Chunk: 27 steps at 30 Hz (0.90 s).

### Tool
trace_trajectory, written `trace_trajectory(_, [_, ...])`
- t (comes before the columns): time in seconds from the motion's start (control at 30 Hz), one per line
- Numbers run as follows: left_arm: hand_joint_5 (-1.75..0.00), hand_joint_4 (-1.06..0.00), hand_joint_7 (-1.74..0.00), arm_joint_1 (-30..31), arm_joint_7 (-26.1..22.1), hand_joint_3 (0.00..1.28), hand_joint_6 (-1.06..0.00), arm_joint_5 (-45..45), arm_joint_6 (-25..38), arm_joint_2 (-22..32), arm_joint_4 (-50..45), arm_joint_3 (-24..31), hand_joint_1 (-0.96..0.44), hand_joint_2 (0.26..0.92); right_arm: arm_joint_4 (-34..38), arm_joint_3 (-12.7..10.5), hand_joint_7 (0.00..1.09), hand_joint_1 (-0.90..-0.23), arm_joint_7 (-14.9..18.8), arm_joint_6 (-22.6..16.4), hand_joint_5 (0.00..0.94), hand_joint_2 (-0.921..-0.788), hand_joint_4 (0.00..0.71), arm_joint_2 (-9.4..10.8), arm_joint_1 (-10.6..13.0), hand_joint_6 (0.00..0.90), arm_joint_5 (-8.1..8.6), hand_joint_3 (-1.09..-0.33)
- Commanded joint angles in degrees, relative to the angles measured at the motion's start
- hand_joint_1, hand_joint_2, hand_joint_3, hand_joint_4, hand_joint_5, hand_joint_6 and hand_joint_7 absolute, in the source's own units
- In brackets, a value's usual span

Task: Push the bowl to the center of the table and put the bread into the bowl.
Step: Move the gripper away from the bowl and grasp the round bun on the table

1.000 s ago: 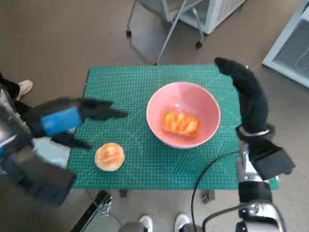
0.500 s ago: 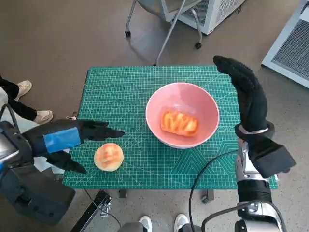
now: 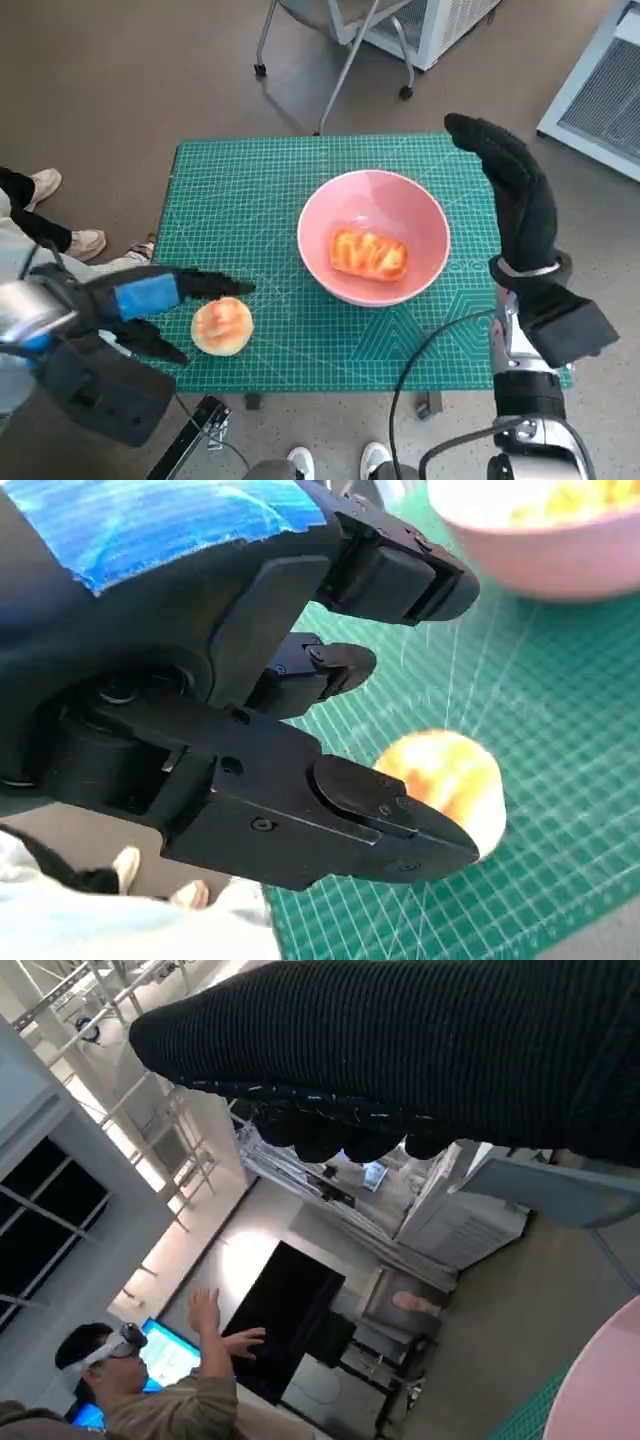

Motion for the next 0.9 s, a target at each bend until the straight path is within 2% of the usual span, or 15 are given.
trace_trajectory(0.03, [0.00,-0.20,0.00,-0.7,1.7,0.00,-0.36,2.9,-0.9,-1.7,2.5,-2.8,-0.10,0.715,-0.2,0.0,0.85,-0.595,0.2,0.7,0.008,-0.921,0.370,-0.5,1.1,0.052,-0.47,-0.764])
trace_trajectory(0.4, [-0.01,-0.22,-0.01,-3.7,9.3,0.02,-0.38,13.8,-5.5,-6.5,13.3,-10.9,-0.06,0.759,-1.0,-0.1,0.85,-0.597,-0.5,0.7,0.005,-0.921,0.367,-0.8,1.7,0.051,-1.21,-0.766])
trace_trajectory(0.47, [-0.02,-0.24,-0.01,-4.0,11.0,0.03,-0.39,16.3,-6.4,-7.1,15.4,-12.5,-0.03,0.785,-1.3,-0.1,0.85,-0.598,-0.6,0.7,0.005,-0.921,0.367,-0.7,1.9,0.052,-1.32,-0.766])
trace_trajectory(0.5, [-0.02,-0.26,-0.02,-4.1,11.8,0.06,-0.40,17.3,-6.8,-7.3,16.2,-13.1,0.01,0.830,-1.5,-0.1,0.85,-0.598,-0.6,0.7,0.005,-0.921,0.367,-0.7,2.0,0.052,-1.39,-0.767])
trace_trajectory(0.53, [-0.03,-0.26,-0.02,-4.2,12.5,0.06,-0.40,18.5,-7.0,-7.6,17.0,-13.8,0.03,0.846,-1.7,-0.1,0.85,-0.598,-0.6,0.8,0.005,-0.921,0.367,-0.7,2.1,0.052,-1.42,-0.767])
trace_trajectory(0.6, [-0.04,-0.31,-0.03,-4.2,13.4,0.18,-0.43,20.0,-7.1,-8.1,18.0,-14.7,0.09,0.890,-2.1,-0.1,0.85,-0.599,-0.6,0.9,0.005,-0.921,0.367,-0.6,2.4,0.052,-1.44,-0.768])
trace_trajectory(0.67, [-0.05,-0.36,-0.04,-4.1,14.0,0.25,-0.47,20.8,-7.1,-8.6,18.5,-15.1,0.12,0.905,-2.3,-0.1,0.85,-0.602,-0.6,1.0,0.005,-0.921,0.367,-0.6,2.5,0.052,-1.35,-0.767])
trace_trajectory(0.7, [-0.06,-0.43,-0.05,-4.1,14.3,0.28,-0.51,21.0,-7.1,-8.8,18.6,-15.2,0.13,0.911,-2.3,-0.1,0.85,-0.603,-0.5,1.1,0.005,-0.921,0.367,-0.6,2.6,0.052,-1.29,-0.767])
trace_trajectory(0.73, [-0.06,-0.45,-0.05,-4.1,14.8,0.29,-0.53,20.9,-7.4,-8.8,18.4,-15.0,0.14,0.913,-2.4,-0.2,0.85,-0.604,-0.5,1.0,0.005,-0.921,0.367,-0.6,2.6,0.052,-1.21,-0.766])
trace_trajectory(0.77, [-0.09,-0.54,-0.08,-4.1,15.2,0.30,-0.59,20.8,-7.6,-8.9,18.3,-14.9,0.13,0.916,-2.4,-0.2,0.85,-0.605,-0.4,1.0,0.005,-0.921,0.367,-0.6,2.7,0.051,-1.16,-0.765])
trace_trajectory(0.8, [-0.10,-0.57,-0.09,-4.1,15.6,0.30,-0.61,20.3,-7.9,-8.8,18.0,-14.5,0.13,0.917,-2.5,-0.2,0.85,-0.605,-0.3,1.0,0.005,-0.921,0.367,-0.7,2.7,0.050,-0.97,-0.765])
trace_trajectory(0.83, [-0.60,-0.51,-0.12,-4.1,15.9,0.30,-0.68,20.0,-8.0,-8.7,17.8,-14.3,0.21,0.918,-2.5,-0.2,0.84,-0.606,-0.2,1.0,0.005,-0.921,0.367,-0.7,2.8,0.049,-0.84,-0.764])
trace_trajectory(0.87, [-0.94,-0.46,-0.15,-4.1,16.8,0.32,-0.72,19.8,-8.3,-8.5,17.8,-13.9,0.25,0.919,-2.5,-0.2,0.84,-0.607,-0.1,1.0,0.005,-0.921,0.367,-0.7,2.8,0.048,-0.70,-0.764])
trace_trajectory(0.9, [-1.02,-0.47,-0.38,-4.1,17.5,0.30,-0.67,19.7,-8.6,-8.4,17.7,-13.6,0.20,0.920,-2.5,-0.2,0.84,-0.607,0.0,1.1,0.004,-0.921,0.367,-0.7,2.7,0.048,-0.61,-0.763])
